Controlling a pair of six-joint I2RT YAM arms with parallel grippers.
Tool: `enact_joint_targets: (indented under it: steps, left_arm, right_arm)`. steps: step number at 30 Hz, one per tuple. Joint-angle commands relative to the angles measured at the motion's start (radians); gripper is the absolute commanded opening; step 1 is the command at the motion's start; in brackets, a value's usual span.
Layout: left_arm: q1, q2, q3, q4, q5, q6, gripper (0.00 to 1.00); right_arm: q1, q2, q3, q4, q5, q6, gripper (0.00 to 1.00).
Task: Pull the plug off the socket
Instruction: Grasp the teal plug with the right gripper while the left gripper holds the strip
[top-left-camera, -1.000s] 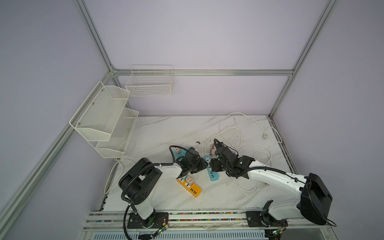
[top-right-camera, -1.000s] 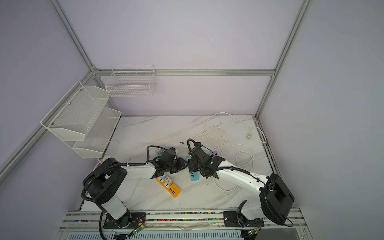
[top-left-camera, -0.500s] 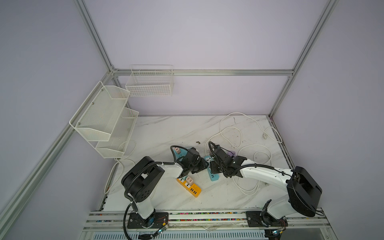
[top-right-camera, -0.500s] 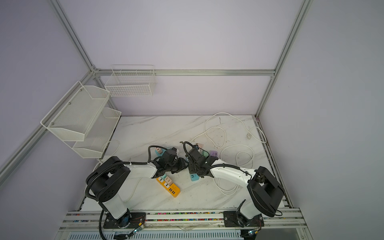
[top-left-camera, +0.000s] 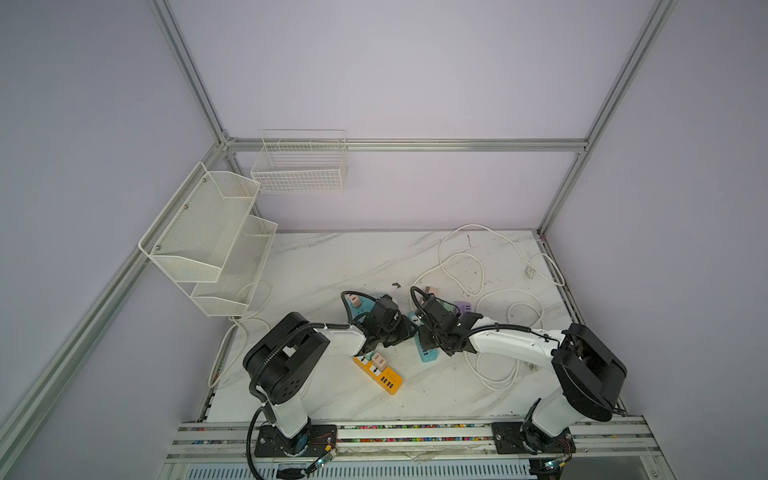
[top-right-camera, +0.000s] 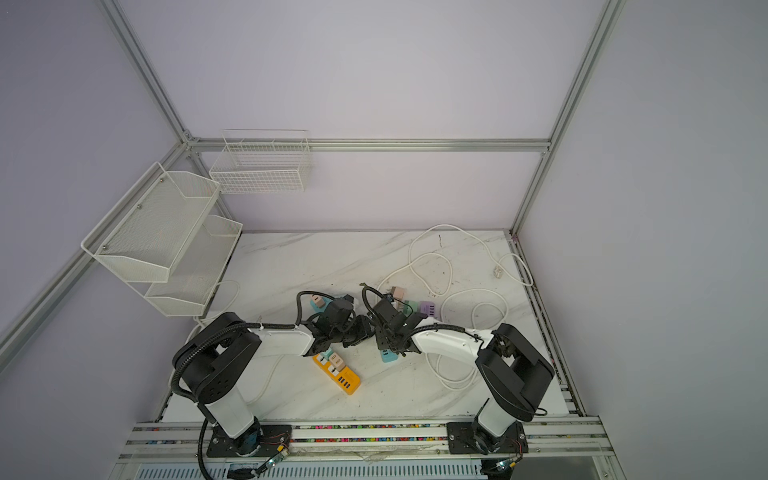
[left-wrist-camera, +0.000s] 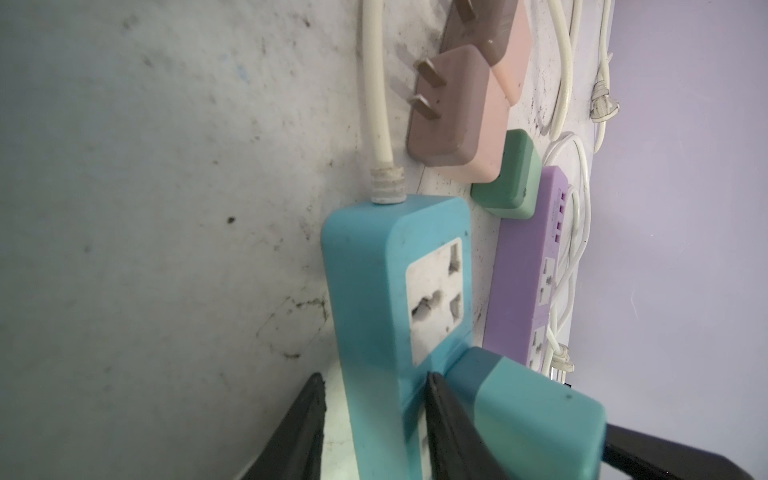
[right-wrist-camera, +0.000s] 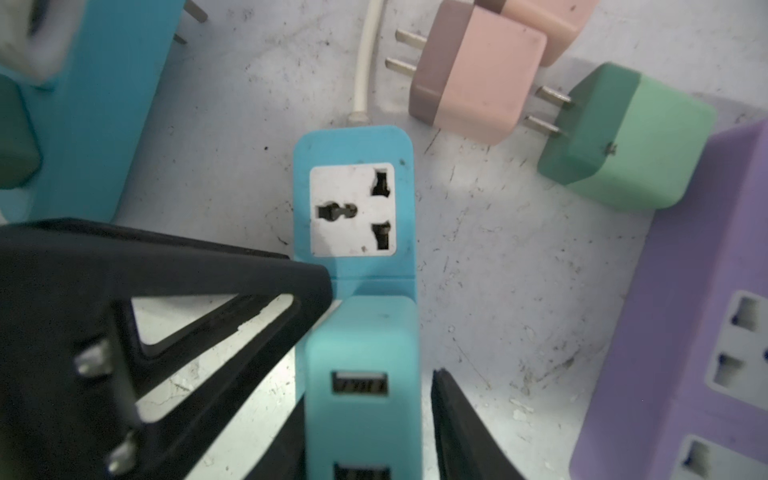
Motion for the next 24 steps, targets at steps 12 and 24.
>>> enact_joint_targets:
  steps: [12,24]
  left_arm:
    - [-0.004,0.029,0.021,-0.075,-0.012,0.035,0.39]
    - [-0.018,0.053,-0.017,-0.077,-0.04,0.051,0.38]
  right_arm:
    - [0.007,0.048,0.032,0.011,0.026,-0.029,0.34]
    - [0.007,0.031,0.032,-0.014,0.048,-0.042,0.26]
